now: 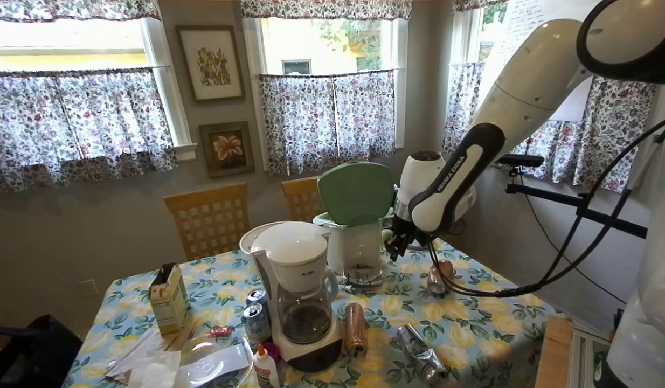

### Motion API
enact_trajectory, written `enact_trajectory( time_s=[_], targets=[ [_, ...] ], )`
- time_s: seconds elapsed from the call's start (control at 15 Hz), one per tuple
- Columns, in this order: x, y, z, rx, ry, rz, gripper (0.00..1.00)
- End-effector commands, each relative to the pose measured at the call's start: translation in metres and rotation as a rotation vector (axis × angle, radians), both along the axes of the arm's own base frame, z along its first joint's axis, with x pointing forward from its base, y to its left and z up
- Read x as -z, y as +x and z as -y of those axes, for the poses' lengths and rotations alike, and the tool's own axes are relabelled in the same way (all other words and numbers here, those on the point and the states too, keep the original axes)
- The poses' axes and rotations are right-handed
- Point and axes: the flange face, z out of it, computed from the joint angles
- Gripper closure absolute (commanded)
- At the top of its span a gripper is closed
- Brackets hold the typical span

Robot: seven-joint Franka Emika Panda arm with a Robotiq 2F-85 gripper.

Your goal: Drop all the cans on the table

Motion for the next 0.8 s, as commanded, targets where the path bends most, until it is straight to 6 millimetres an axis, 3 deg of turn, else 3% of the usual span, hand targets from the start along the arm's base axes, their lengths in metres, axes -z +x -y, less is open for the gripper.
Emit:
enact_trajectory(
  time_s=[0.0, 0.33, 0.4, 0.47, 0.6, 0.73],
  targets=[
    [-0.022, -0.02, -0.014, 0.115, -0.005, -0.06, 0.33],
    [-0.038, -0.038, -0.042, 0.155, 0.011, -0.113, 0.01],
    [-0.041, -0.04, -0.046, 0.161, 0.002, -0.101, 0.0],
    [-0.032, -0.025, -0.036, 0.144, 0.003, -0.108, 0.09],
    [-0.037, -0.03, -0.042, 0.146, 0.006, -0.099, 0.0],
    [-0.038, -0.032, -0.042, 0.147, 0.006, -0.098, 0.0]
  ],
)
